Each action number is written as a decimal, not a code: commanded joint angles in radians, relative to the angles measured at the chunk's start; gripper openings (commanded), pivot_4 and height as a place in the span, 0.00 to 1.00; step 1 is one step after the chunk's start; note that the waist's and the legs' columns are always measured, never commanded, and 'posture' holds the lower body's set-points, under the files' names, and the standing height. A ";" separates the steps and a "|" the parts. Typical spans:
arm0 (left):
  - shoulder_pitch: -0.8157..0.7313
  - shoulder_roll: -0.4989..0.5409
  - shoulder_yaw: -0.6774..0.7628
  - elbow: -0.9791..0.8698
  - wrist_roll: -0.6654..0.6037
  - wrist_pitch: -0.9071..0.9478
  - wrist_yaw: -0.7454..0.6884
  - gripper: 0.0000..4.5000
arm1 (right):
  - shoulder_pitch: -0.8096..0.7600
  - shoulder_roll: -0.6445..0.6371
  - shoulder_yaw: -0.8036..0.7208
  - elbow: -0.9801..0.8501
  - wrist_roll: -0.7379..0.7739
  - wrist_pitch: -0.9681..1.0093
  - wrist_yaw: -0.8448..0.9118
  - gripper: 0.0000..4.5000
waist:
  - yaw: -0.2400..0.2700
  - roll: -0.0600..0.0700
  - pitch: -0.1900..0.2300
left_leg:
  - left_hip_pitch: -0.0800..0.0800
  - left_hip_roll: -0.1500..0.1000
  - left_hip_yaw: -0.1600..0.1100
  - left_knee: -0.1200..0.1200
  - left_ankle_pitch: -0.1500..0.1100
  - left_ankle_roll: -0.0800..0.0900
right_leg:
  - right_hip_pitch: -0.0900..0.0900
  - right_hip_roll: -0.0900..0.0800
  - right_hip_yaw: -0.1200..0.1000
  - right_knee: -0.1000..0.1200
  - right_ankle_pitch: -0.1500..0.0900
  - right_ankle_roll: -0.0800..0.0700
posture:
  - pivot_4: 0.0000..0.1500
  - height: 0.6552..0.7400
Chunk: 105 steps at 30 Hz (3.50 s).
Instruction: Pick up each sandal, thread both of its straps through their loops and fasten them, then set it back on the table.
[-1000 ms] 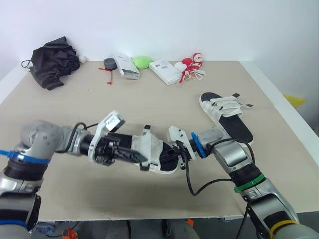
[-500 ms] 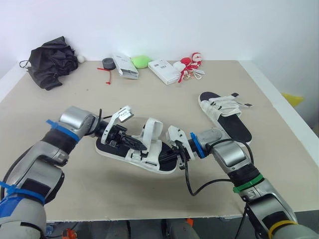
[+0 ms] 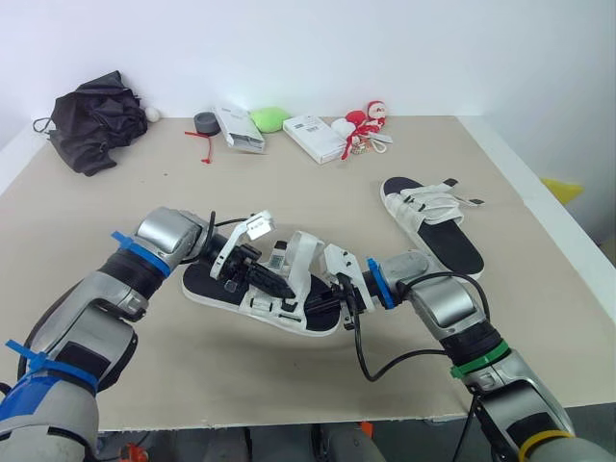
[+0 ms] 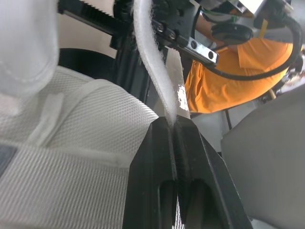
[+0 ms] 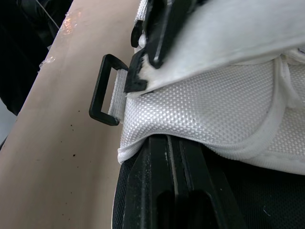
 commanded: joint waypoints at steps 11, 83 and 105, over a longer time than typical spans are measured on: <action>0.157 0.039 0.033 -0.195 0.093 -0.099 -0.006 0.01 | 0.031 -0.003 0.056 0.057 -0.040 0.029 -0.026 0.00 | -0.004 0.001 -0.001 | 0.001 0.000 0.001 0.000 -0.001 0.002 | 0.001 0.000 0.001 0.000 -0.001 0.000 | 1.00 1.00; 0.273 0.038 0.237 -0.455 0.000 0.097 0.243 0.01 | 0.012 0.007 0.063 0.090 -0.038 0.002 -0.016 0.00 | -0.008 0.003 -0.008 | 0.009 -0.001 0.001 0.000 -0.003 0.006 | 0.009 0.001 0.004 0.000 -0.002 0.001 | 1.00 1.00; 0.387 0.075 0.243 -0.574 0.068 -0.080 0.285 0.71 | 0.006 0.004 0.068 0.096 -0.038 -0.004 -0.007 0.00 | -0.009 0.003 -0.009 | 0.011 0.001 0.003 -0.001 -0.005 0.010 | 0.010 0.003 0.007 0.000 -0.004 -0.002 | 1.00 1.00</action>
